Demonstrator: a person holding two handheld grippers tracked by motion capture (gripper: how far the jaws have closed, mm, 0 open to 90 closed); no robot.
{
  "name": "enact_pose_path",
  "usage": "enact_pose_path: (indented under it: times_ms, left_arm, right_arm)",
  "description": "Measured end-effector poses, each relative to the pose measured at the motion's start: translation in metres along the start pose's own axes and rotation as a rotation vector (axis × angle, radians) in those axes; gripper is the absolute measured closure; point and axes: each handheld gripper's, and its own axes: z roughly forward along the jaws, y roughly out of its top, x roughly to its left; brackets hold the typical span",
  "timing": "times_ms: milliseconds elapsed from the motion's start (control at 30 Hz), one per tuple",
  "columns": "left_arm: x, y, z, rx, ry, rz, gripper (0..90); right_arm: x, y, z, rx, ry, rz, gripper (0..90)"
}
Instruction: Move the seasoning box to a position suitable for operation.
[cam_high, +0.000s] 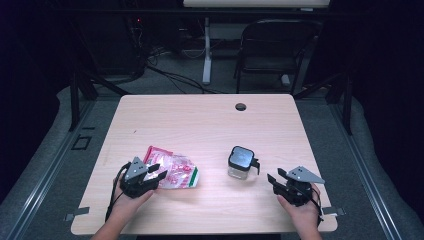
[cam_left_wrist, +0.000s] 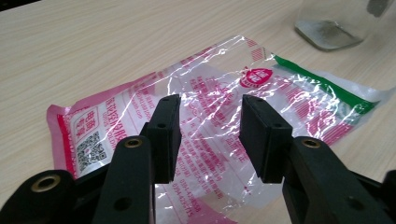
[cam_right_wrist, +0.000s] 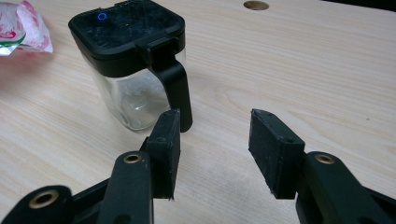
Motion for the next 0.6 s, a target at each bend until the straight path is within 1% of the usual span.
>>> enact_pose_path:
  times_ms: [33,67,100,133,200,333,400,500,600]
  left_arm:
    - [-0.001,0.000,0.000,0.000,-0.001,0.008,58.3]
    - [-0.001,0.000,0.001,0.002,-0.005,0.014,58.4]
    - [-0.001,0.000,0.001,0.002,-0.005,0.014,58.8]
    - [0.000,0.000,0.002,0.003,-0.017,0.013,59.5]
    - [0.001,0.000,0.001,0.007,-0.021,0.012,60.5]
    - [0.003,-0.001,0.000,0.002,-0.018,0.004,60.7]
    - [0.004,-0.003,-0.002,-0.002,-0.012,-0.009,59.9]
    - [0.004,-0.003,-0.003,0.000,-0.005,-0.008,58.5]
    - [0.003,-0.004,-0.005,-0.009,0.004,-0.003,57.7]
  right_arm:
    - [0.001,0.000,0.000,0.001,-0.005,-0.023,54.6]
    - [0.001,0.001,0.001,-0.001,0.003,-0.036,55.3]
    - [0.001,0.001,0.001,-0.001,0.003,-0.036,55.3]
    - [0.001,0.001,0.004,0.004,0.011,-0.043,55.1]
    - [0.001,0.002,0.008,0.011,0.007,-0.038,54.1]
    - [0.003,0.002,0.013,0.002,0.011,-0.023,53.2]
    - [0.006,0.002,0.015,0.012,0.036,-0.030,56.0]
    - [0.009,0.003,0.014,0.017,0.044,-0.034,56.8]
    - [0.013,0.004,0.013,0.033,0.073,-0.035,59.1]
